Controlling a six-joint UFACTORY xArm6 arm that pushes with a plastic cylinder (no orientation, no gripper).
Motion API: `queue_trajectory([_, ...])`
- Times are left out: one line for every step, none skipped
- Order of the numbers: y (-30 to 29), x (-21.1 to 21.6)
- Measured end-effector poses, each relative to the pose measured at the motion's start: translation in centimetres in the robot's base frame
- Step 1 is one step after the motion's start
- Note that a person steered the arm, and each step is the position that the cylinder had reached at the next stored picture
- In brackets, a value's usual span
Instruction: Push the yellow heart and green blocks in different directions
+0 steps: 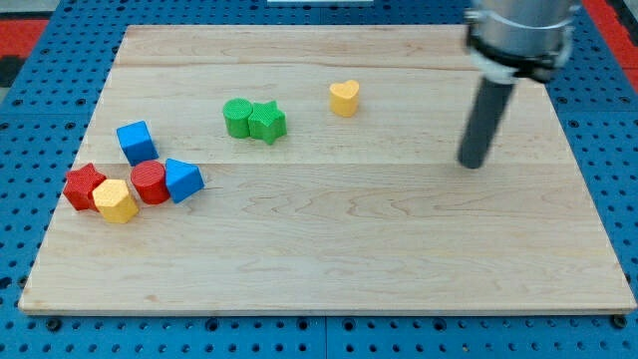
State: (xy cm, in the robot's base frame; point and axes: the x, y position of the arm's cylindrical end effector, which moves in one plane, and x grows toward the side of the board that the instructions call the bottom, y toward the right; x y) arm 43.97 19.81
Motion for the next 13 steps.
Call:
queue_trajectory([4.8,-2.7])
queue_trajectory([4.8,-5.2])
queue_trajectory([7.5,-6.3])
queue_trajectory([10.6,-7.5])
queue_trajectory([10.3,-10.5])
queue_trajectory([6.5,-14.7])
queue_trajectory([-2.5,-15.3])
queue_trajectory([-8.2,-14.0])
queue_trajectory([-12.9,-12.4])
queue_trajectory([-17.6,-10.7])
queue_trajectory([-21.5,-8.5])
queue_trajectory([-25.7,-7.1])
queue_trajectory([-29.7,-5.8])
